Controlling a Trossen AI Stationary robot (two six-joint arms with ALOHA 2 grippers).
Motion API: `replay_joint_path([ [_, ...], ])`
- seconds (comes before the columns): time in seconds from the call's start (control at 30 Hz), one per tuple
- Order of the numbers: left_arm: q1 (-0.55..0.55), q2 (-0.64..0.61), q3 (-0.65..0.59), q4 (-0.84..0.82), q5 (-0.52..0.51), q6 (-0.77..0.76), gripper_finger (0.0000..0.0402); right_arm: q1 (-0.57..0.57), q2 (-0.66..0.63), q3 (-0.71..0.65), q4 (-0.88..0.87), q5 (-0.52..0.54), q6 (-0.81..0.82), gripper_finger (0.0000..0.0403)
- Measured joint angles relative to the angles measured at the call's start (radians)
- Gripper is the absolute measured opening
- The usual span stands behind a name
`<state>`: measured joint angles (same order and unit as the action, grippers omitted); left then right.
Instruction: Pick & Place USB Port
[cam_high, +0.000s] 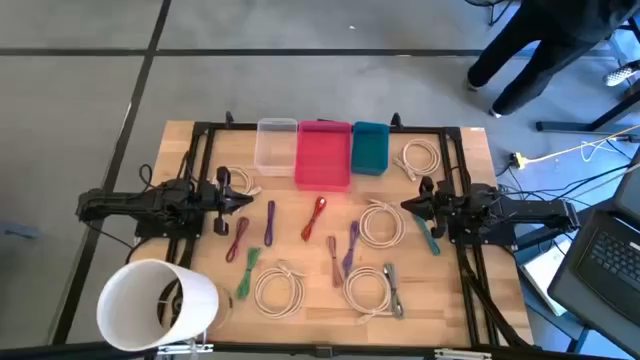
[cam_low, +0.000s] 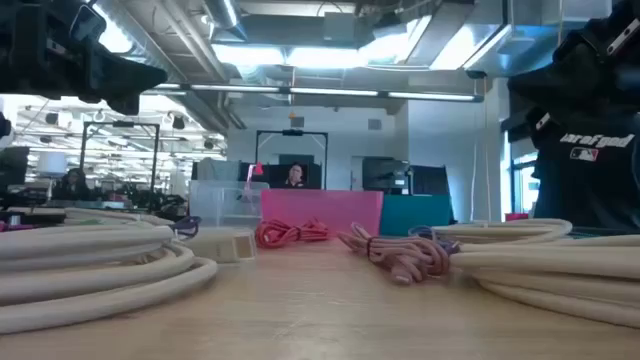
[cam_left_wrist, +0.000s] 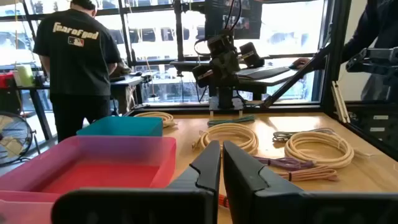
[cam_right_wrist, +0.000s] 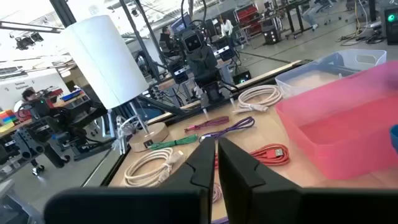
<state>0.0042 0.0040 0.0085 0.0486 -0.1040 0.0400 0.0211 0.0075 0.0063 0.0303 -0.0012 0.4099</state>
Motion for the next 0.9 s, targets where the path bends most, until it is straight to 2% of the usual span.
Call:
replay_joint_path([
  [0.9,0.000,0.000,0.000,0.000,0.000,0.000,0.0013,0.000,0.000,0.000,0.000,0.000,0.000,0.0023],
])
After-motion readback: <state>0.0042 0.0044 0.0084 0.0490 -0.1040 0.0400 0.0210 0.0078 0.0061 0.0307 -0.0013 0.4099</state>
